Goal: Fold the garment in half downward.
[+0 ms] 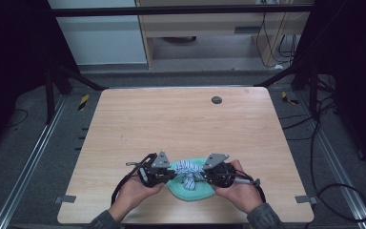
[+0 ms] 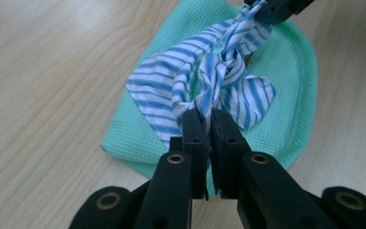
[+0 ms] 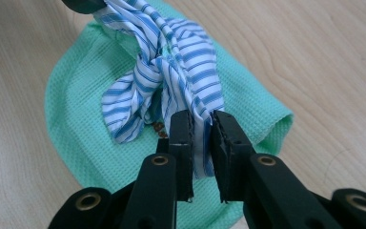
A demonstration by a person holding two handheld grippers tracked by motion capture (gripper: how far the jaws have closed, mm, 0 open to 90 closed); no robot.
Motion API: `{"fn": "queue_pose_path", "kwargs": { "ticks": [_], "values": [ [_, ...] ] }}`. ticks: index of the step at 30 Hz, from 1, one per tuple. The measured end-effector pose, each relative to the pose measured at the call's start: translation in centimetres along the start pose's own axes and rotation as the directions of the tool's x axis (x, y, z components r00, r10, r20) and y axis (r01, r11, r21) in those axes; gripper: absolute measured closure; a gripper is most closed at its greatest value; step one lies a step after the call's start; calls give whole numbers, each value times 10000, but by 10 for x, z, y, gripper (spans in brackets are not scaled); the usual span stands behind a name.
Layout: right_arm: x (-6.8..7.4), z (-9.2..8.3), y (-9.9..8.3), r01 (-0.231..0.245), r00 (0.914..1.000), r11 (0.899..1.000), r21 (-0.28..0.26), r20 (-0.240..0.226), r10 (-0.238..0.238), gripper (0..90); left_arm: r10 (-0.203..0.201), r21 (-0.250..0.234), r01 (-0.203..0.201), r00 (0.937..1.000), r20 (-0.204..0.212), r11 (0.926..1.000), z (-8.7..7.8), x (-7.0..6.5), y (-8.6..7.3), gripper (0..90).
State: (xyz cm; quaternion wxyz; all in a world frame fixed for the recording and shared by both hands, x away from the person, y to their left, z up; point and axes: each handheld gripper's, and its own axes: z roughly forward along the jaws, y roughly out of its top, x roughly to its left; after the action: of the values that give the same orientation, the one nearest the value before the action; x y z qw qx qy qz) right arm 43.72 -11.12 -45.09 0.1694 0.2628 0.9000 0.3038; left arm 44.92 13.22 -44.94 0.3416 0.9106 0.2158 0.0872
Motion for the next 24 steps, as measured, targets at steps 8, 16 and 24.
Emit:
{"fn": "queue_pose_path", "kwargs": {
  "ticks": [8,16,24],
  "values": [
    [7,2,-5,64,9999,10000,33,-147,-63,795,-28,56,27,9999,116,10000,3,-5,-10,856],
    [13,5,-9,127,9996,9999,112,-260,-124,787,41,192,-45,9998,219,9998,7,-9,-18,856],
    [18,8,-15,246,9991,9993,266,-361,-236,866,3,271,-10,9997,264,9996,12,-12,-24,861]
  ]
}}
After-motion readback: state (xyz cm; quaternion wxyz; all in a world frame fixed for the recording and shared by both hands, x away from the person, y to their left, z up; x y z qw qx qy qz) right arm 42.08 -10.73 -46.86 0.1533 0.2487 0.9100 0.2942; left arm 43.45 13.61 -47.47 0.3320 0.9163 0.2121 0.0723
